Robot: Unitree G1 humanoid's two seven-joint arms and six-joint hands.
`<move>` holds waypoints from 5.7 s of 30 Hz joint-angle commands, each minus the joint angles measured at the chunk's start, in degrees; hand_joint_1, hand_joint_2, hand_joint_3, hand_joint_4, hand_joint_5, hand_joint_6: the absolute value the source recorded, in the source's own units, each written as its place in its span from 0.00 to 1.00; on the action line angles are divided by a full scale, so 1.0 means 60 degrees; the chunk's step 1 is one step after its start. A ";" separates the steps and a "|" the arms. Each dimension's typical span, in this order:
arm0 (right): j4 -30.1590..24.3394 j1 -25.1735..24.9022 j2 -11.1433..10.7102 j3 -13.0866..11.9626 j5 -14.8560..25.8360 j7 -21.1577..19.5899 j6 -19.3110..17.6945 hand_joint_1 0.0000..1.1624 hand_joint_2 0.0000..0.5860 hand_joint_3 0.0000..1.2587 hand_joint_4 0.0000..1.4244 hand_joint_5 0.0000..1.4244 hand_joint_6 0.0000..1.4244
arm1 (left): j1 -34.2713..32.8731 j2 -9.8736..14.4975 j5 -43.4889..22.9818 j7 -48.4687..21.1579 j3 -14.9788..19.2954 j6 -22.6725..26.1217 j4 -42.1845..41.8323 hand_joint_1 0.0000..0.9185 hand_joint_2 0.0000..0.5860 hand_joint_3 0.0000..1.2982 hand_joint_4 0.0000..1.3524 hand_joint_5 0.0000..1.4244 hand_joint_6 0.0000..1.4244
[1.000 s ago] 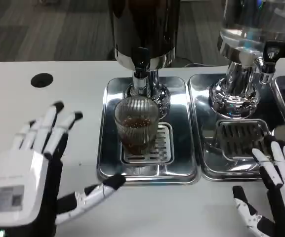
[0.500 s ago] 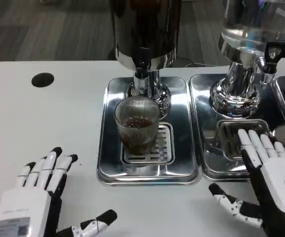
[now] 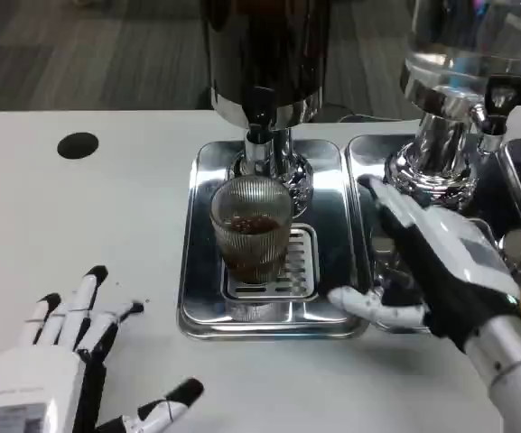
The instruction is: Grasp the cup under the faucet to collect the drink, then remove the cup.
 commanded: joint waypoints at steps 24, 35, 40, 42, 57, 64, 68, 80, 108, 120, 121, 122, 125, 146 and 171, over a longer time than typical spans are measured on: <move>0.2738 -0.2647 0.1459 0.0804 0.1090 0.0128 0.0557 0.38 0.25 0.00 0.00 0.00 0.00 | 0.0284 0.0130 -0.0967 0.0447 0.0610 -0.0633 0.0241 0.00 0.27 0.59 0.08 0.16 0.13; 0.3567 -0.2998 0.1844 0.0986 0.1071 -0.0639 0.0359 0.41 0.26 0.00 0.00 0.00 0.00 | 0.0355 0.0101 -0.1188 0.0524 0.0795 -0.0925 0.0523 0.00 0.27 0.61 0.10 0.16 0.13; 0.3771 -0.3062 0.1908 0.1145 0.0957 -0.0928 0.0271 0.44 0.27 0.00 0.00 0.00 0.00 | 0.0304 0.0078 -0.1364 0.0497 0.0801 -0.1039 0.0698 0.00 0.27 0.61 0.11 0.16 0.13; 0.3893 -0.3097 0.1950 0.1229 0.0934 -0.1025 0.0243 0.44 0.27 0.00 0.00 0.00 0.00 | 0.0258 0.0056 -0.1355 0.0500 0.0735 -0.1055 0.0784 0.00 0.27 0.61 0.11 0.16 0.13; 0.4388 -0.3107 0.2052 0.1379 0.1065 -0.1592 -0.0099 0.47 0.29 0.00 0.00 0.00 0.04 | 0.0261 0.0132 -0.1204 0.0598 0.0737 -0.1047 0.0790 0.00 0.27 0.62 0.11 0.17 0.14; 0.4724 -0.3068 0.2238 0.1293 0.1253 -0.2007 -0.0506 0.51 0.29 0.00 0.03 0.03 0.07 | 0.0336 0.0125 -0.1282 0.0637 0.0762 -0.1089 0.0887 0.00 0.27 0.62 0.12 0.17 0.14; 0.5043 -0.3153 0.2361 0.1387 0.1282 -0.2099 -0.0722 0.52 0.29 0.00 0.04 0.04 0.08 | 0.0375 0.0301 -0.1360 0.0629 0.0973 -0.1091 0.0920 0.00 0.27 0.62 0.12 0.17 0.14; 0.5620 -0.3257 0.2603 0.1422 0.1271 -0.2730 -0.1253 0.56 0.30 0.15 0.18 0.12 0.13 | 0.0424 0.0207 -0.1494 0.0721 0.1094 -0.1295 0.1205 0.00 0.27 0.66 0.12 0.17 0.14; 0.6636 -0.2768 0.2544 0.0939 0.1662 -0.4123 -0.2863 0.70 0.36 0.49 0.49 0.32 0.28 | 0.0239 0.0207 -0.1648 0.0525 0.1012 -0.1305 0.1259 0.00 0.28 0.66 0.12 0.17 0.14; 0.5910 -0.2226 0.2372 0.0636 0.1600 -0.4526 -0.3292 0.73 0.35 0.56 0.54 0.38 0.32 | 0.0140 0.0206 -0.1642 0.0466 0.0971 -0.1273 0.1228 0.00 0.28 0.65 0.12 0.17 0.14; 0.5725 -0.2143 0.2306 0.0579 0.1615 -0.4488 -0.3289 0.73 0.35 0.56 0.55 0.38 0.33 | 0.0110 0.0207 -0.1649 0.0446 0.0968 -0.1272 0.1218 0.00 0.28 0.65 0.12 0.17 0.14; 0.5574 -0.2073 0.2266 0.0530 0.1618 -0.4448 -0.3277 0.73 0.35 0.56 0.55 0.38 0.33 | 0.0078 0.0206 -0.1650 0.0431 0.0963 -0.1266 0.1207 0.00 0.28 0.65 0.12 0.17 0.14; 0.5088 -0.1849 0.2041 0.0358 0.1662 -0.4279 -0.3255 0.73 0.35 0.57 0.56 0.39 0.33 | -0.0042 0.0189 -0.1632 0.0378 0.0919 -0.1244 0.1191 0.00 0.28 0.65 0.12 0.17 0.14; 0.2646 -0.0065 0.1342 -0.0771 0.2037 -0.3491 -0.3117 0.74 0.39 0.59 0.59 0.41 0.36 | -0.0728 0.0216 -0.1696 0.0188 0.0559 -0.1346 0.1579 0.00 0.29 0.54 0.10 0.17 0.14; 0.1305 0.2336 0.0794 -0.1149 0.2304 -0.3003 -0.4376 0.74 0.39 0.59 0.59 0.41 0.36 | -0.0915 0.0288 -0.1568 0.0086 0.0302 -0.1185 0.1501 0.00 0.26 0.52 0.04 0.15 0.13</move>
